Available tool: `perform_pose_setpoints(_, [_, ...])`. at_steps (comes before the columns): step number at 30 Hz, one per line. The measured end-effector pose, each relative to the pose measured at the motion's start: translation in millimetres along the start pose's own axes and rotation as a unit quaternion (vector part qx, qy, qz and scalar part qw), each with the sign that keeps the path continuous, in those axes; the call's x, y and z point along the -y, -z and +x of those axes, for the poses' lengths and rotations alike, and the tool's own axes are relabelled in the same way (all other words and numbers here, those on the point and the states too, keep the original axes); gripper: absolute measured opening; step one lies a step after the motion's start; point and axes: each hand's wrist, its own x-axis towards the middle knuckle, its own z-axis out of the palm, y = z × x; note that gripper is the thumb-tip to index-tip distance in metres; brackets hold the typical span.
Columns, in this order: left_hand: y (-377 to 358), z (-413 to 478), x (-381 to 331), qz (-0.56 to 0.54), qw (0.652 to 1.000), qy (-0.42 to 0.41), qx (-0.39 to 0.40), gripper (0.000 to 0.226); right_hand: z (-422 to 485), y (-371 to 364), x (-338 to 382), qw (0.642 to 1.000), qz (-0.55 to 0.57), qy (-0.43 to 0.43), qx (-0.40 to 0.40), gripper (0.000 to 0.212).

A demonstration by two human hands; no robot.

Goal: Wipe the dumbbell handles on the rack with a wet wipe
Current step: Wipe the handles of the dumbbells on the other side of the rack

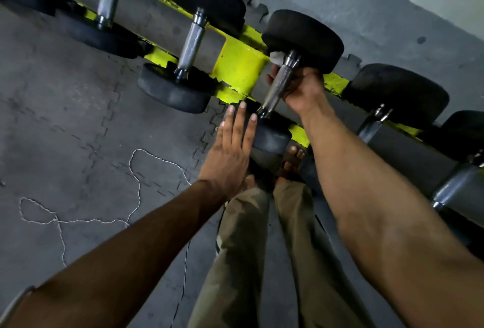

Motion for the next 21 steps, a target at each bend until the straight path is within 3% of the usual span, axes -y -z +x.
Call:
perform_pose_setpoints(4, [2.1, 0.6, -0.5, 0.010, 1.000, -0.012, 0.012, 0.130, -1.1, 2.4, -16.6, 0.995, -0.006, 0.071, -0.073, 0.019])
perform_pose_setpoints(6, [-0.1, 1.2, 0.2, 0.002, 1.000, -0.011, -0.003, 0.122, -5.7, 9.6, -28.8, 0.975, -0.070, 0.171, -0.126, 0.009])
perform_pose_setpoints(7, [-2.2, 1.2, 1.0, -0.001, 1.000, -0.009, -0.014, 0.116, -7.9, 12.8, -34.0, 0.947, -0.142, 0.247, -0.148, 0.006])
perform_pose_setpoints(8, [-3.2, 1.2, 1.5, -0.002, 1.000, -0.007, -0.021, 0.111, -12.3, 14.8, -37.2, 0.899, -0.233, 0.329, -0.172, 0.007])
perform_pose_setpoints(10, [-5.7, 1.5, 2.6, 0.000, 1.000, -0.011, -0.025, 0.109, -21.1, 21.4, -43.1, 0.755, -0.448, 0.441, -0.185, 0.014])
perform_pose_setpoints(12, [-4.6, 0.5, 2.1, -0.002, 1.000, -0.014, -0.019, 0.114, -27.1, 29.0, -45.8, 0.612, -0.599, 0.485, -0.178, 0.017])
perform_pose_setpoints(14, [-3.7, 1.0, 2.3, -0.003, 1.000, -0.014, -0.012, 0.118, -29.7, 35.9, -38.5, 0.515, -0.673, 0.508, -0.155, 0.024])
perform_pose_setpoints(17, [-4.0, 3.0, 4.3, -0.001, 1.000, -0.015, -0.011, 0.117, -28.7, 46.9, -21.6, 0.429, -0.709, 0.553, -0.089, 0.025])
perform_pose_setpoints(21, [-5.6, 2.1, 4.7, 0.003, 1.000, -0.014, -0.008, 0.117, -26.8, 60.3, -10.4, 0.365, -0.745, 0.557, -0.024, 0.032])
